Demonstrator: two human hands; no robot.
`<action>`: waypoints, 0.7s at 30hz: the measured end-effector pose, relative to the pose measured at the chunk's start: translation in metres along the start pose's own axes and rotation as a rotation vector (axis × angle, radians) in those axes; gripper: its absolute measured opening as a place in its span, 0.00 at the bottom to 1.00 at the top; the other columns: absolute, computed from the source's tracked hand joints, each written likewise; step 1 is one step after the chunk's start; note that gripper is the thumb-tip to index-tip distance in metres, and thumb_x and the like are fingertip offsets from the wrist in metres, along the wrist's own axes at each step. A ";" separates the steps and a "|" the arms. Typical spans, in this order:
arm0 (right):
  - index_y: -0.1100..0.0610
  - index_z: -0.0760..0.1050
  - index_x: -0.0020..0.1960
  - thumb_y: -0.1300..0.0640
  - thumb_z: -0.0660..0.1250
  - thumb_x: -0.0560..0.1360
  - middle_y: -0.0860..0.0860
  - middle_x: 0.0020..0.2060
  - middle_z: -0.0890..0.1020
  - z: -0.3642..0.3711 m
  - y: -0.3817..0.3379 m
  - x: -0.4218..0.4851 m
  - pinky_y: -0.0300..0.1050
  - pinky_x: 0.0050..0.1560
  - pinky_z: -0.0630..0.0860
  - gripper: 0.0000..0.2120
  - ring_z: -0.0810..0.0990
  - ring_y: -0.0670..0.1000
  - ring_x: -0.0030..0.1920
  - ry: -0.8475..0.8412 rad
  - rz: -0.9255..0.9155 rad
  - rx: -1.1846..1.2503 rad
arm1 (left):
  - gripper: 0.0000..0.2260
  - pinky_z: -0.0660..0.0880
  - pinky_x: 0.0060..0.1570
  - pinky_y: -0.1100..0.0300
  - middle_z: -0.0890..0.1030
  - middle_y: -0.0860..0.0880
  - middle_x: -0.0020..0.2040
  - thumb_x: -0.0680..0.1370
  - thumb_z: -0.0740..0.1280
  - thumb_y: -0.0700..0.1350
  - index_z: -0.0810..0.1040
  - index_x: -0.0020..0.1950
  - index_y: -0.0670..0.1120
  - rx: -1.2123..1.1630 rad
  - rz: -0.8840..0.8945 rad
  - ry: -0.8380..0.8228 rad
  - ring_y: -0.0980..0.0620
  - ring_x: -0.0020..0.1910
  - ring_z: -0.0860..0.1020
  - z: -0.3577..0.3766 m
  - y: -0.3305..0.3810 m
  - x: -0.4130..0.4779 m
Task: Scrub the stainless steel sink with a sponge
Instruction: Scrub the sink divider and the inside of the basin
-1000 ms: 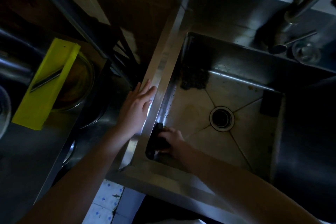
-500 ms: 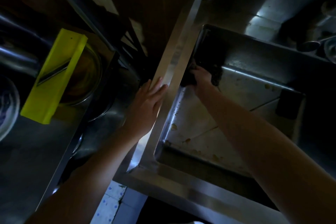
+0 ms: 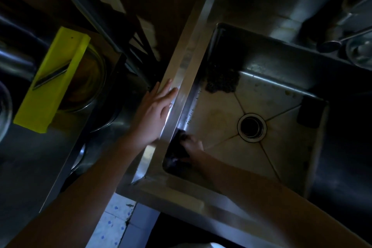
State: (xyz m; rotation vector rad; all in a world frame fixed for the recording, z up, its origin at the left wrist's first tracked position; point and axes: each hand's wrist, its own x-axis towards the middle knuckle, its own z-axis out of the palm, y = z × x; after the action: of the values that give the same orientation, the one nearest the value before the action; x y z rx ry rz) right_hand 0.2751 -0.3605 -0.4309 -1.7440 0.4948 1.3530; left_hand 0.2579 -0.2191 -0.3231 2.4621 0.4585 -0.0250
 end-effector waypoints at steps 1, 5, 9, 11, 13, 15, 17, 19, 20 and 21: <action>0.61 0.75 0.61 0.63 0.66 0.75 0.61 0.56 0.80 0.001 0.000 -0.007 0.51 0.51 0.80 0.15 0.81 0.59 0.52 0.014 0.025 0.012 | 0.20 0.61 0.69 0.44 0.63 0.46 0.74 0.78 0.60 0.34 0.69 0.70 0.43 0.010 0.004 0.004 0.41 0.74 0.60 0.000 0.000 0.000; 0.64 0.77 0.53 0.71 0.64 0.74 0.59 0.44 0.81 -0.008 -0.030 -0.025 0.39 0.21 0.76 0.09 0.79 0.53 0.34 0.029 0.050 0.233 | 0.20 0.58 0.70 0.51 0.62 0.47 0.74 0.78 0.60 0.34 0.69 0.70 0.44 0.051 0.018 0.009 0.43 0.74 0.59 0.002 -0.002 0.000; 0.71 0.74 0.59 0.74 0.60 0.74 0.59 0.38 0.79 -0.027 -0.086 -0.027 0.41 0.22 0.77 0.14 0.81 0.56 0.32 0.071 -0.126 0.385 | 0.20 0.58 0.68 0.46 0.63 0.49 0.74 0.78 0.59 0.36 0.69 0.70 0.46 0.085 -0.011 0.039 0.42 0.74 0.59 0.005 -0.002 -0.001; 0.69 0.73 0.62 0.75 0.59 0.74 0.57 0.39 0.78 -0.036 -0.120 -0.023 0.41 0.28 0.78 0.18 0.78 0.53 0.33 0.095 -0.236 0.431 | 0.20 0.59 0.66 0.41 0.64 0.50 0.74 0.78 0.59 0.36 0.69 0.70 0.48 0.117 -0.020 0.044 0.40 0.74 0.59 0.006 -0.002 -0.002; 0.66 0.74 0.63 0.74 0.60 0.74 0.58 0.45 0.78 -0.043 -0.151 -0.021 0.47 0.42 0.80 0.19 0.78 0.55 0.40 0.109 -0.311 0.469 | 0.21 0.60 0.64 0.40 0.64 0.50 0.74 0.77 0.58 0.37 0.69 0.69 0.50 0.157 -0.001 0.029 0.38 0.73 0.58 0.003 -0.004 -0.001; 0.64 0.74 0.63 0.72 0.61 0.75 0.58 0.48 0.78 -0.048 -0.166 -0.019 0.56 0.53 0.77 0.18 0.78 0.57 0.48 0.131 -0.335 0.471 | 0.21 0.60 0.63 0.42 0.64 0.51 0.74 0.77 0.55 0.38 0.68 0.69 0.51 0.171 0.000 0.019 0.38 0.74 0.58 0.000 -0.004 -0.002; 0.63 0.74 0.63 0.71 0.62 0.75 0.58 0.48 0.78 -0.047 -0.164 -0.022 0.55 0.49 0.78 0.17 0.78 0.57 0.48 0.125 -0.338 0.476 | 0.22 0.58 0.66 0.42 0.62 0.50 0.75 0.77 0.54 0.38 0.67 0.70 0.53 0.131 -0.018 0.018 0.40 0.75 0.56 -0.002 -0.003 -0.007; 0.61 0.75 0.61 0.69 0.63 0.75 0.56 0.43 0.80 -0.042 -0.149 -0.028 0.52 0.43 0.78 0.15 0.80 0.55 0.43 0.109 -0.338 0.473 | 0.24 0.55 0.68 0.42 0.59 0.49 0.76 0.78 0.55 0.37 0.65 0.72 0.54 0.076 -0.042 0.030 0.42 0.75 0.54 -0.003 0.000 -0.018; 0.60 0.76 0.58 0.69 0.63 0.75 0.54 0.40 0.79 -0.039 -0.140 -0.030 0.51 0.42 0.79 0.13 0.80 0.53 0.39 0.103 -0.335 0.464 | 0.24 0.55 0.68 0.42 0.59 0.49 0.76 0.78 0.56 0.36 0.65 0.72 0.53 0.061 -0.060 0.043 0.43 0.75 0.54 -0.004 0.001 -0.025; 0.59 0.77 0.53 0.70 0.63 0.75 0.53 0.37 0.79 -0.037 -0.128 -0.034 0.50 0.41 0.80 0.11 0.79 0.51 0.36 0.099 -0.328 0.446 | 0.23 0.55 0.69 0.41 0.58 0.48 0.76 0.78 0.57 0.36 0.65 0.72 0.52 0.058 -0.081 0.056 0.43 0.75 0.55 -0.004 0.003 -0.033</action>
State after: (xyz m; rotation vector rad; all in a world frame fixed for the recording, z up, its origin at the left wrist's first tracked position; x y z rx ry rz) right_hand 0.3800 -0.3251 -0.3492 -1.4479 0.4956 0.8517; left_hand 0.2276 -0.2294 -0.3144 2.5044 0.5890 -0.0032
